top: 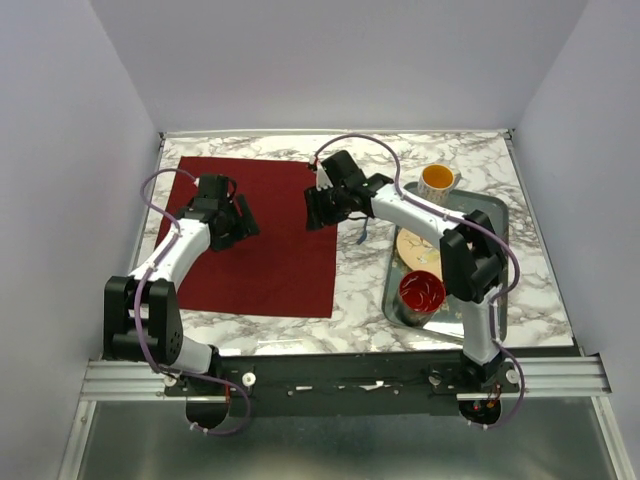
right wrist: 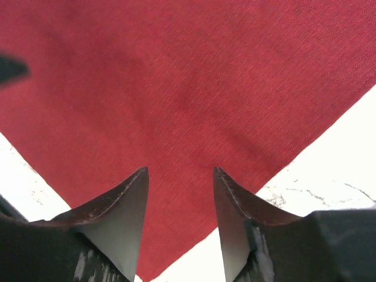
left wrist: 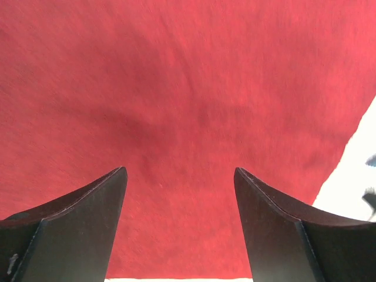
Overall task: Fold the napkin, place the utensils inside, and roll it up
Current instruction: Fold the napkin
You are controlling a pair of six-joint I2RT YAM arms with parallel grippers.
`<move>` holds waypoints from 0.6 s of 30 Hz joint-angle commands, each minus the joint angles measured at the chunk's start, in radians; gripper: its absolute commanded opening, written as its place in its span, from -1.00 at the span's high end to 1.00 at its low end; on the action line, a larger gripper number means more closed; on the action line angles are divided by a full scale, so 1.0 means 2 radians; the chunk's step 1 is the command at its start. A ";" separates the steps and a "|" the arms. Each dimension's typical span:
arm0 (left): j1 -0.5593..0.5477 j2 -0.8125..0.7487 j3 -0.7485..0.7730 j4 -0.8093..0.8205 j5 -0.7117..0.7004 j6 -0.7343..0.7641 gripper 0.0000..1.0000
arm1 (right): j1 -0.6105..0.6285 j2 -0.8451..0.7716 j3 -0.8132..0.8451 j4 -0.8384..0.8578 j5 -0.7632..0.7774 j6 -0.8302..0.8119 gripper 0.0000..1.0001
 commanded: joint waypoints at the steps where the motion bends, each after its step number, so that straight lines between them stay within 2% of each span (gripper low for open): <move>1: -0.015 -0.032 -0.027 0.042 0.031 -0.036 -0.64 | -0.007 0.035 0.020 0.012 0.008 0.008 0.05; 4: -0.015 -0.029 -0.038 0.040 0.028 -0.074 -0.64 | -0.007 0.060 0.032 0.013 0.005 0.025 0.23; 7: -0.008 -0.053 -0.072 0.074 0.020 -0.114 -0.64 | -0.006 0.091 0.060 0.004 0.008 0.039 0.24; 9: 0.018 -0.071 -0.097 0.086 0.034 -0.134 -0.68 | -0.007 0.105 0.079 -0.002 0.023 0.042 0.25; 11: 0.038 -0.077 -0.092 0.060 0.022 -0.152 -0.71 | -0.011 0.121 0.093 -0.024 0.039 0.042 0.26; 14: 0.081 -0.081 -0.067 -0.021 -0.018 -0.153 -0.75 | -0.027 0.133 0.101 -0.035 0.045 0.043 0.29; 15: 0.108 -0.090 -0.067 -0.043 -0.033 -0.153 -0.76 | -0.032 0.137 0.106 -0.039 0.042 0.043 0.29; 18: 0.166 -0.128 -0.102 -0.047 -0.002 -0.167 -0.75 | -0.050 0.158 0.135 -0.062 0.039 0.046 0.30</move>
